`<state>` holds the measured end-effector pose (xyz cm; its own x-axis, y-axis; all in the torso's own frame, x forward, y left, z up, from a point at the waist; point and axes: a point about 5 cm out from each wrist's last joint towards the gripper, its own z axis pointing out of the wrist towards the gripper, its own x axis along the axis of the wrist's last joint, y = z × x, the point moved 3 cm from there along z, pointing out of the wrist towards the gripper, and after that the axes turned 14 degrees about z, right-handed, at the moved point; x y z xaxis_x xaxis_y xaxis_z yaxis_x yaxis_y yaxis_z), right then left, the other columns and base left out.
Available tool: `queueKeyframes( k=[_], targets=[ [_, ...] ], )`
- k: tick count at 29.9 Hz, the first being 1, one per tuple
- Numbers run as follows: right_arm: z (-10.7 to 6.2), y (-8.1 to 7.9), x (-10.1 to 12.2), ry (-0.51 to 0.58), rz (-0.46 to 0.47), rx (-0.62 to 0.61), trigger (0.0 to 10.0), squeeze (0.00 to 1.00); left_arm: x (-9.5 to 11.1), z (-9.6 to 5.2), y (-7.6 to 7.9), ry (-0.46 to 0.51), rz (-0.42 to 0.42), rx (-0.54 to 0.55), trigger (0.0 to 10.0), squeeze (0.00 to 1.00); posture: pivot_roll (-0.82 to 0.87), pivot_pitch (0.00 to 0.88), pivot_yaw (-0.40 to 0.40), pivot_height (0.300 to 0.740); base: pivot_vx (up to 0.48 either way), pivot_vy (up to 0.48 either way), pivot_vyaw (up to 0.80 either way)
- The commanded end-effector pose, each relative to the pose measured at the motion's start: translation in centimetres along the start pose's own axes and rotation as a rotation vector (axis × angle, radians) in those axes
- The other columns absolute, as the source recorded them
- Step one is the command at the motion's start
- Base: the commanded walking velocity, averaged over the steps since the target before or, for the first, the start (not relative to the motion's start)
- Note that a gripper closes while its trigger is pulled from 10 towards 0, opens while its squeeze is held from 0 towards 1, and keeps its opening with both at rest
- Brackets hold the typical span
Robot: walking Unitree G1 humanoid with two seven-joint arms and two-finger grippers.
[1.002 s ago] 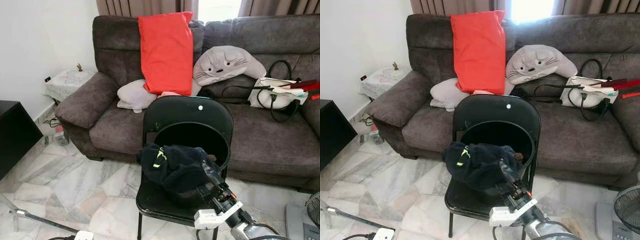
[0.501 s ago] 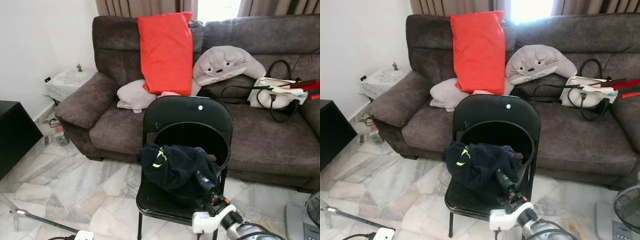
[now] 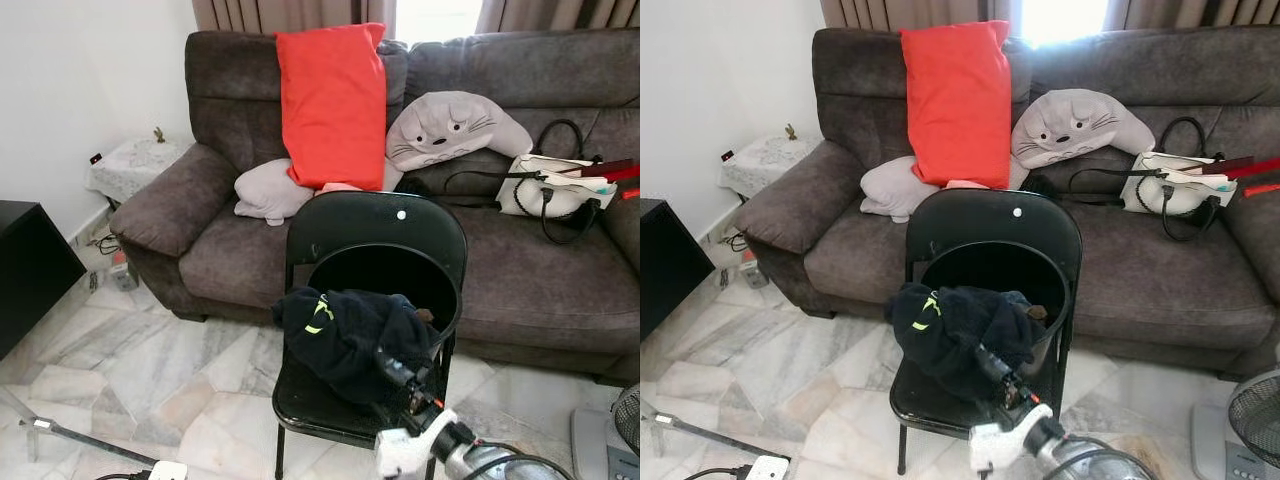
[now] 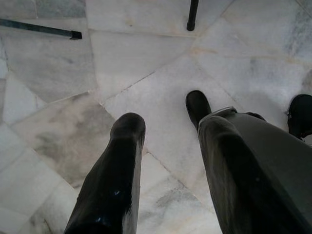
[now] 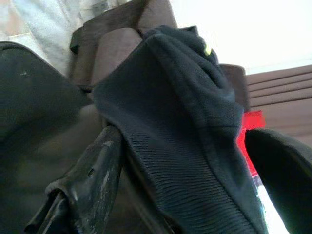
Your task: Hang hanger
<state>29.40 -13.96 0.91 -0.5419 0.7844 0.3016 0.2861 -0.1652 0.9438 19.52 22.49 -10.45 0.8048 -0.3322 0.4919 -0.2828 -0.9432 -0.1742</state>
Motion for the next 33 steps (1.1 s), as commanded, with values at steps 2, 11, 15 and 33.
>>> queueKeyframes(
  k=[2,11,15,33],
  targets=[
    [0.1,0.5,0.9,0.086,-0.037,-0.066,10.0,0.0,-0.2,-0.1,-0.5,-0.001,-0.01,0.015,10.0,0.0,-0.06,0.0,0.112,0.74,0.0,0.0,0.0],
    [1.1,3.2,1.0,0.125,-0.081,-0.208,10.0,0.0,-0.1,-0.1,-0.4,0.001,-0.006,0.011,10.0,0.0,-0.06,0.0,0.115,0.74,0.0,0.0,0.0],
    [1.1,1.8,0.1,0.016,-0.087,-0.136,10.0,0.0,-0.1,-0.1,-0.5,0.001,-0.012,0.014,10.0,0.0,-0.06,0.0,0.115,0.74,0.0,0.0,0.0],
    [2.3,4.5,0.5,0.095,-0.089,-0.22,10.0,0.0,-0.2,-0.1,-0.7,0.004,-0.008,0.024,10.0,0.0,-0.05,0.0,0.118,0.74,0.0,0.0,0.0]
  ],
)
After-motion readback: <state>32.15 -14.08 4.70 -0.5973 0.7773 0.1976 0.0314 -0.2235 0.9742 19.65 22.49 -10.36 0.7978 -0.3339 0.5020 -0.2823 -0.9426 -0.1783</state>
